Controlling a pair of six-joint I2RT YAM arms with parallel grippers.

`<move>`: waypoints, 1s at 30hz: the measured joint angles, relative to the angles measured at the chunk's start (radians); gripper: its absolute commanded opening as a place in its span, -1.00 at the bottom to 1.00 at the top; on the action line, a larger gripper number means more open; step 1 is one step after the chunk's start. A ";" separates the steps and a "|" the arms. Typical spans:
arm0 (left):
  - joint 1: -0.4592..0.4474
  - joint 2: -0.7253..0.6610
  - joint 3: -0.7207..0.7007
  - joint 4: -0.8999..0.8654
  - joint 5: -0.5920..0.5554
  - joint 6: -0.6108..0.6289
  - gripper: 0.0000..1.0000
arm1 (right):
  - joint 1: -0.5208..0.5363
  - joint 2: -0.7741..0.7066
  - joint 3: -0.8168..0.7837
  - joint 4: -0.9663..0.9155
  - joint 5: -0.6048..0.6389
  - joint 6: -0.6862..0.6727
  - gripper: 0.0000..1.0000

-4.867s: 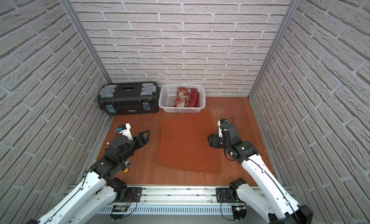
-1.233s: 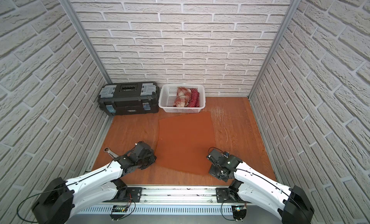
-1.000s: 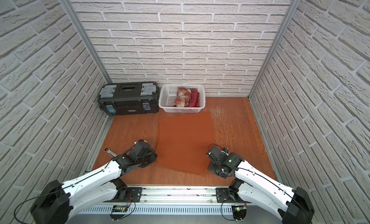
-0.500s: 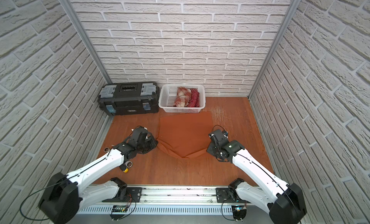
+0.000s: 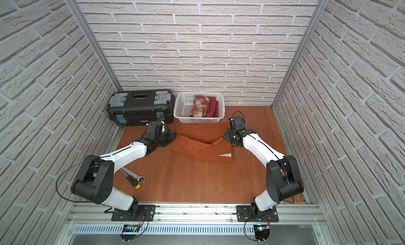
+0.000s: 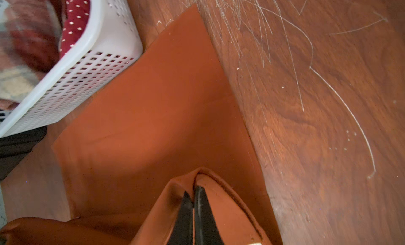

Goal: Roll up the skirts
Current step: Fold the skirt at the center of the board.

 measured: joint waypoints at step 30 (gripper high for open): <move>0.104 0.431 0.209 0.282 -0.019 0.004 -0.20 | -0.119 0.354 0.241 0.121 -0.059 -0.037 -0.96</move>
